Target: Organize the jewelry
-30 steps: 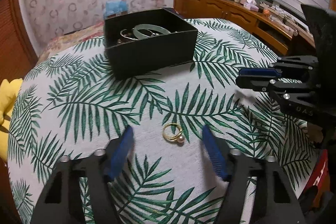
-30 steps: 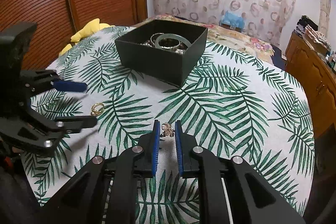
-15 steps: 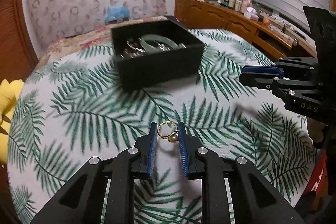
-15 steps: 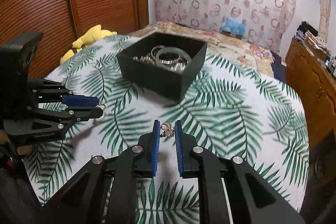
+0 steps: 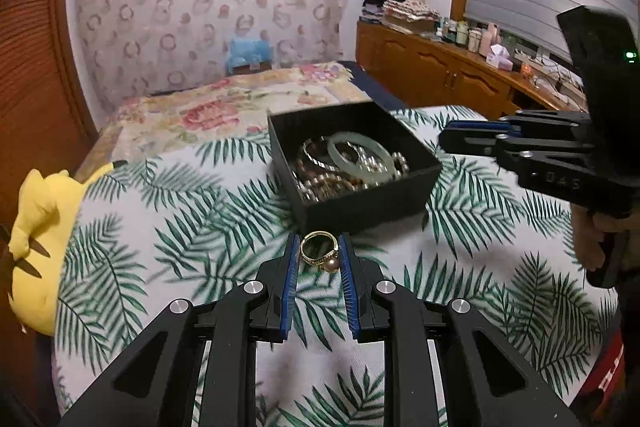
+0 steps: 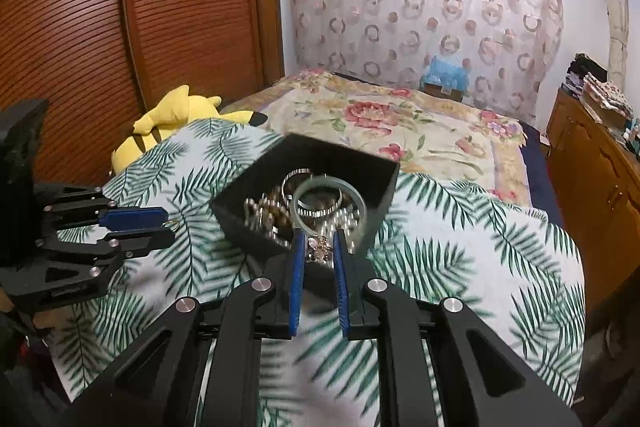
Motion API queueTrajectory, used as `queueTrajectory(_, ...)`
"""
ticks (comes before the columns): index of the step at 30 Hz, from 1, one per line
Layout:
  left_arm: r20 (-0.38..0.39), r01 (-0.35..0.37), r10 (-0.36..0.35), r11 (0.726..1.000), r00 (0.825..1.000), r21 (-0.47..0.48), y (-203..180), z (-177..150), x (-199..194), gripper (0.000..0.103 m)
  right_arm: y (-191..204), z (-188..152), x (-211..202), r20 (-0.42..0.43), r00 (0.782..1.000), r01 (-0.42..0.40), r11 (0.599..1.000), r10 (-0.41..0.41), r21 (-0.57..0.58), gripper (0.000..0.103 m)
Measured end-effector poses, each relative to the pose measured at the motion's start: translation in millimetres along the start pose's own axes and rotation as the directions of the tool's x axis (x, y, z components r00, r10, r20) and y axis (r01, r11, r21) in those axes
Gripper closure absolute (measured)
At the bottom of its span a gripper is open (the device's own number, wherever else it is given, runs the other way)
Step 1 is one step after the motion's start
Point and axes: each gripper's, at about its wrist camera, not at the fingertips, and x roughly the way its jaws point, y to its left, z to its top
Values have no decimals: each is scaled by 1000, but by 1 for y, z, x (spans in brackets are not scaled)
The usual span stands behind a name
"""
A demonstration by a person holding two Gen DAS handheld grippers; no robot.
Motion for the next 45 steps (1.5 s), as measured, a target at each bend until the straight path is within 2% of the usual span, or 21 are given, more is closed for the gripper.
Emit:
queueTrajectory(6, 18, -11, 11, 1000, 1000, 12, 4, 20, 4, 84, -8, 19, 19, 2, 1000, 4, 1000, -4, 24, 86)
queueTrajectory(16, 16, -22, 21, 1000, 1000, 7, 12, 46, 20, 84, -19, 21, 36, -17, 1000, 5, 999, -4, 49, 82)
queueTrajectory(23, -4, -27, 27, 1000, 1000, 12, 10, 57, 41, 84, -27, 9, 25, -18, 1000, 24, 998, -23, 58, 79)
queueTrajectory(25, -5, -27, 27, 1000, 1000, 12, 9, 60, 46, 84, -29, 5, 20, -13, 999, 31, 998, -30, 59, 76)
queueTrajectory(27, -6, -28, 28, 1000, 1000, 12, 7, 64, 51, 84, -32, 2, 15, -7, 999, 37, 997, -37, 61, 69)
queueTrajectory(38, -26, -51, 51, 999, 998, 6, 6, 87, 80, 84, -42, -8, -2, 23, 998, 63, 995, -65, 81, 68)
queueTrajectory(40, -18, -46, 47, 999, 999, 3, 6, 88, 79, 80, -42, -9, -6, 42, 996, 72, 994, -76, 79, 68)
queueTrajectory(42, -13, -42, 42, 999, 999, 0, 5, 87, 78, 63, -40, -9, -8, 47, 995, 81, 994, -85, 79, 68)
queueTrajectory(44, -9, -43, 43, 999, 999, -5, 6, 85, 75, 60, -38, -9, -10, 52, 995, 79, 994, -83, 80, 68)
queueTrajectory(45, -10, -41, 41, 999, 999, -13, 7, 83, 73, 55, -38, -10, -11, 53, 995, 78, 994, -83, 82, 68)
